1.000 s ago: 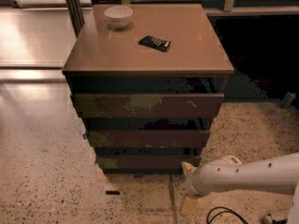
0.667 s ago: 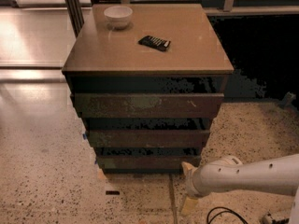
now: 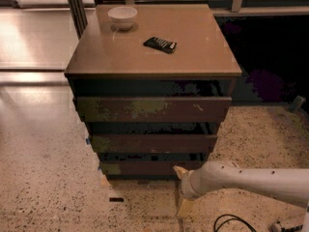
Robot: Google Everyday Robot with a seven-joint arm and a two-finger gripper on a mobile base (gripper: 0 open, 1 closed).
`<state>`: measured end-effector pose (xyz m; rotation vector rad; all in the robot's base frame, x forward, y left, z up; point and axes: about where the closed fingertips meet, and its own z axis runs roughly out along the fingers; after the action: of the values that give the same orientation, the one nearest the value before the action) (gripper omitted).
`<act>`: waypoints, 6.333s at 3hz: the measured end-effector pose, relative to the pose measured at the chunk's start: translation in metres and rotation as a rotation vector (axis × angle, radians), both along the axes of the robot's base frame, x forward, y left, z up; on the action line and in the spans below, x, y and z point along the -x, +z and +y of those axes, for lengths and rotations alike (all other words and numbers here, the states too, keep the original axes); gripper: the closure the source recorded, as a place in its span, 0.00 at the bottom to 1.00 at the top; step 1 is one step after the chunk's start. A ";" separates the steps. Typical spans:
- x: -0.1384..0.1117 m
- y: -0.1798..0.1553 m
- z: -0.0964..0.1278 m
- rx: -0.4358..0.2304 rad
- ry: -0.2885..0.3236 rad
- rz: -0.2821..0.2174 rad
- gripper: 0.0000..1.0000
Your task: Open bottom drawer
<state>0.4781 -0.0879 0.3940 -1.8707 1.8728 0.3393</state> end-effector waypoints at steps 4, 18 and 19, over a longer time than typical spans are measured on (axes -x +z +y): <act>-0.059 -0.074 0.046 -0.038 0.158 -0.093 0.00; -0.166 -0.235 0.067 0.004 0.192 0.089 0.00; -0.166 -0.232 0.067 0.004 0.192 0.089 0.00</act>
Offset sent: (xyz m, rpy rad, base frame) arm 0.0152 0.0124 -0.0169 0.0244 -0.0184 0.0992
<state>0.6437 -0.0212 0.1621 -2.0753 1.7534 0.4895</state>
